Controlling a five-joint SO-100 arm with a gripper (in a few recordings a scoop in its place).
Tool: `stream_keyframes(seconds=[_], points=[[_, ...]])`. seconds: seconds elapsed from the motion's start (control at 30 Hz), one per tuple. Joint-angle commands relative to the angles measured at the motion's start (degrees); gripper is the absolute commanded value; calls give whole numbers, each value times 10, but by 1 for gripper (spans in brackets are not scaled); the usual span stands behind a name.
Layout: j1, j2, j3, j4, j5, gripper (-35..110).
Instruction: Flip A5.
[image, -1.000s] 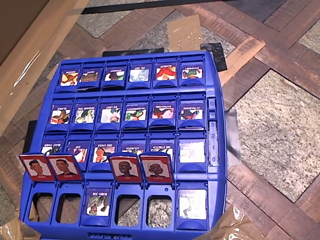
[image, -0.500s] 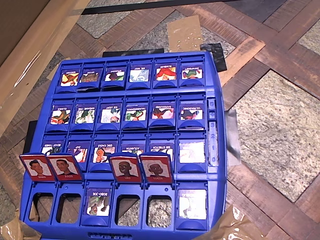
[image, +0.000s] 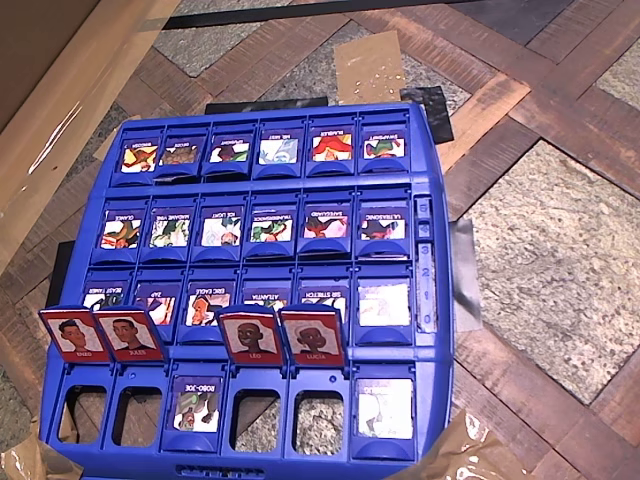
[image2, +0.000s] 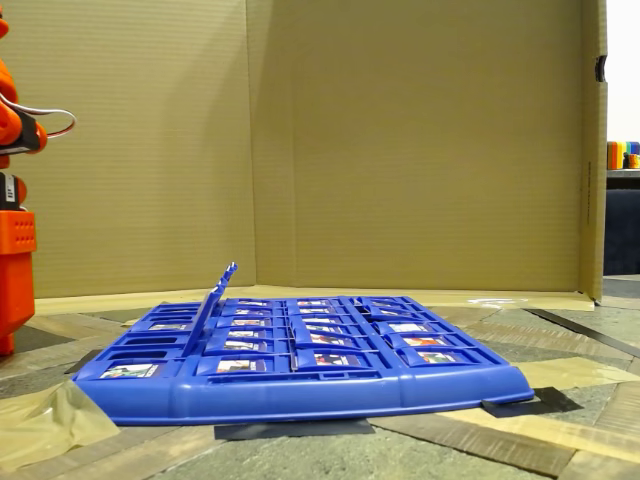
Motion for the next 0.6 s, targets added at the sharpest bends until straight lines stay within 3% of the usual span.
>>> stream_keyframes(seconds=[0.0, 0.57], points=[[9, 2, -2, -1, 5, 0], [5, 5, 3, -2, 3, 0]])
